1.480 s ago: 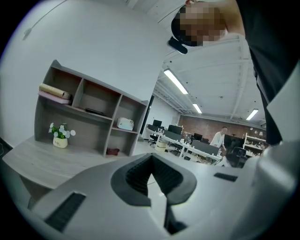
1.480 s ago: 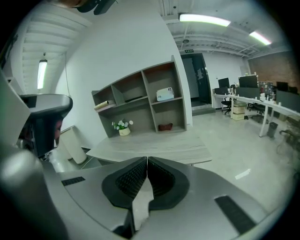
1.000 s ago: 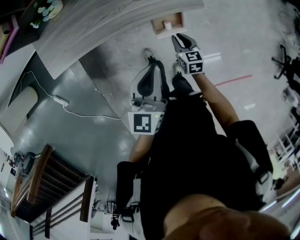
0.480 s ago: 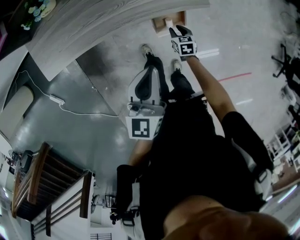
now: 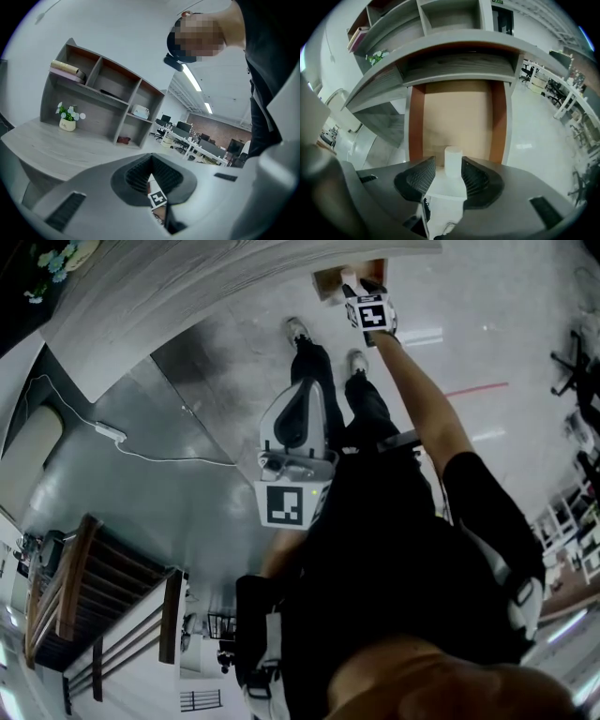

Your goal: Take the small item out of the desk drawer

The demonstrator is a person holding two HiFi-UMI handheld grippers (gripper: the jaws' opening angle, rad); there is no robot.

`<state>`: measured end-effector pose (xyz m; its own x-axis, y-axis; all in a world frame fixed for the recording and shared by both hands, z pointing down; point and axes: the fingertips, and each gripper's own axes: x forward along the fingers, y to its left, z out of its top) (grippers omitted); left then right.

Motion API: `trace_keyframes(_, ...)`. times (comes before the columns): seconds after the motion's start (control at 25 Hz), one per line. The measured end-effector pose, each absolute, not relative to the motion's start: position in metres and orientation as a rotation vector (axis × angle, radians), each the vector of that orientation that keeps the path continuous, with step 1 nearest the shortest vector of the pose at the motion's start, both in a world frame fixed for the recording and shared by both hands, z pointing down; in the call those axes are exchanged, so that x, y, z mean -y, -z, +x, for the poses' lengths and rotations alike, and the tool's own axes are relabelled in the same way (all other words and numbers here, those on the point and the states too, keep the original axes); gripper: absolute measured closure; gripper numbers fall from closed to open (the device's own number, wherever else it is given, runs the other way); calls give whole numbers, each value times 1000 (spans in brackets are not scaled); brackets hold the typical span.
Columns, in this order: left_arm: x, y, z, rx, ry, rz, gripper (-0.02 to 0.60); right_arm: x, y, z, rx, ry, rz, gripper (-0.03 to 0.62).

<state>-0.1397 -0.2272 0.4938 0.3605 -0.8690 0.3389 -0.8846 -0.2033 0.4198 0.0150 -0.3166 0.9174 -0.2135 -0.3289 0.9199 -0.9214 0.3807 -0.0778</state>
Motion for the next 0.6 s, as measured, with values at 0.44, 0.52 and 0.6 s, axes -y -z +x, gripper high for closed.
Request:
trace_keyframes(0.44, 227, -516, -141, 1518, -64, 2041, 584, 321, -957, 8, 1689, -883, 1070, 444)
trace_keyframes(0.52, 225, -518, -140, 1516, -67, 2036, 584, 320, -962, 11, 1663, -876, 1066, 444)
trace_keyframes(0.6, 224, -519, -139, 1515, -70, 2033, 584, 321, -964, 14, 1642, -867, 1059, 444)
